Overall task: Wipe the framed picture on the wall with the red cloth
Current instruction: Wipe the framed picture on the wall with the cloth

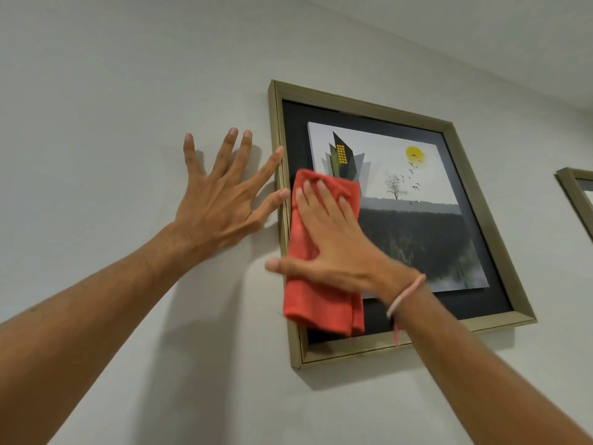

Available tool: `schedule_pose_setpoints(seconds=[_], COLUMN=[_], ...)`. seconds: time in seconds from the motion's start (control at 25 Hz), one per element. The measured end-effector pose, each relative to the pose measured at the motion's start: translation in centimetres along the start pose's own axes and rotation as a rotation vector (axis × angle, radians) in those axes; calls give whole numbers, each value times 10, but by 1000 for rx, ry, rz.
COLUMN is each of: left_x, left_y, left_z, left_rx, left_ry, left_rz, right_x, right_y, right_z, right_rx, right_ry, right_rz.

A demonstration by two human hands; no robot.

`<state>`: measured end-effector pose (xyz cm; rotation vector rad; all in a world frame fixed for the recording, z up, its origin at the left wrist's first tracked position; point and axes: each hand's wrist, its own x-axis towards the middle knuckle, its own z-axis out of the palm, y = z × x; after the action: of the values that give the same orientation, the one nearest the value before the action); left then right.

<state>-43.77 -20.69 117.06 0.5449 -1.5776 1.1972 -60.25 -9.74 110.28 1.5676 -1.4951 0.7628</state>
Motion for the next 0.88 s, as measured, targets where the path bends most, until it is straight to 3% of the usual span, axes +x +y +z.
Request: schedule_pose_setpoints(seconds=[0.16,0.36,0.6,0.88], left_x=[-2,-1,1,1], left_y=[-1,0,1,-2], left_z=[0,0,-3,2], left_rx=[-7,-18,-49,-37], left_ry=[-6,-10,-17,-1], left_rz=[17,5,-4,-9], right_x=[28,-69,-160,-161], right_y=[2,-16,-30,-38], right_z=[-16,34,44,21], right_rx=[-12,23,0,44], right_ry=[-29,13,-251,-181], right_rz=[-8,-64,-25,88])
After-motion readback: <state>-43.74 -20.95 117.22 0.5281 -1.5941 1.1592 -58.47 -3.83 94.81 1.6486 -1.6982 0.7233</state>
